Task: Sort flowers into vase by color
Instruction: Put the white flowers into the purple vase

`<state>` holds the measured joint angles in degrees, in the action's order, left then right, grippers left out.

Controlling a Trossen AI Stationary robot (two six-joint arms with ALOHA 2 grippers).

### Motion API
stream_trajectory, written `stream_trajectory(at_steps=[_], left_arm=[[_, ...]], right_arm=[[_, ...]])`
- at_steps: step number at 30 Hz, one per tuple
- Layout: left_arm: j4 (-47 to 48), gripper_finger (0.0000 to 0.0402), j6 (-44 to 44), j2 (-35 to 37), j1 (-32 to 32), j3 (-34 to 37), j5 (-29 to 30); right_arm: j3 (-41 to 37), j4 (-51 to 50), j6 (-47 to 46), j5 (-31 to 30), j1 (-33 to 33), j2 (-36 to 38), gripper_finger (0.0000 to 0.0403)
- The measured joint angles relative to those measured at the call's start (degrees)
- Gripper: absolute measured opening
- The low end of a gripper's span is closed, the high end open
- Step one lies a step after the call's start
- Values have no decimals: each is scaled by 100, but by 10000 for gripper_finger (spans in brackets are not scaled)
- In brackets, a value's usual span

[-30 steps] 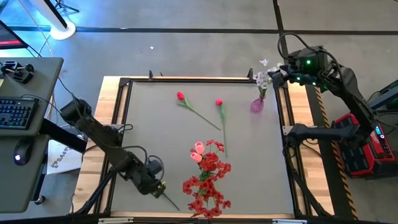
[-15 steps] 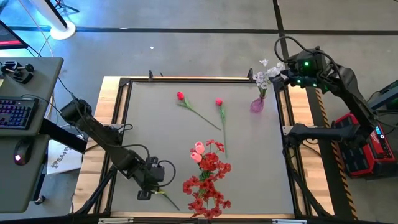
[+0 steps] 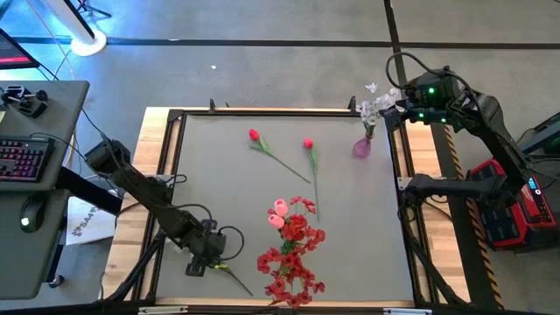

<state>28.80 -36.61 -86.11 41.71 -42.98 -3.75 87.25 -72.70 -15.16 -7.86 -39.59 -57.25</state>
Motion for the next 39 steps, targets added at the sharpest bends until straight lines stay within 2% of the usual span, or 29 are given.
stream_trajectory(at_steps=[4,9,12,15,17,26,30,35,39], left_arm=[[-37,175,611,-348,-1,-12,-71],[6,122,1216,-788,-9,-172,-196],[571,75,1596,-870,-11,-512,7],[1725,26,1828,-879,-7,-884,455],[2258,8,1928,-886,-9,-1135,707],[4186,3,2872,-786,-53,-2031,2105],[4849,2,3075,-496,-205,-2351,3024],[5399,1,3288,18,-624,-2622,4061],[5346,1,4305,355,-1019,-2726,4785]], right_arm=[[1,1,0,4,-2,0,309],[1,-43,-98,21,0,0,309],[-1,-95,-110,20,-2,2,309],[-1,-65,-151,20,0,2,309],[-1,6,-151,20,0,2,309],[-1,112,-301,262,0,2,309],[-1,127,-432,375,-2,2,309],[-1,322,-435,994,-2,-7,309],[1,547,-433,1680,0,-64,309]])
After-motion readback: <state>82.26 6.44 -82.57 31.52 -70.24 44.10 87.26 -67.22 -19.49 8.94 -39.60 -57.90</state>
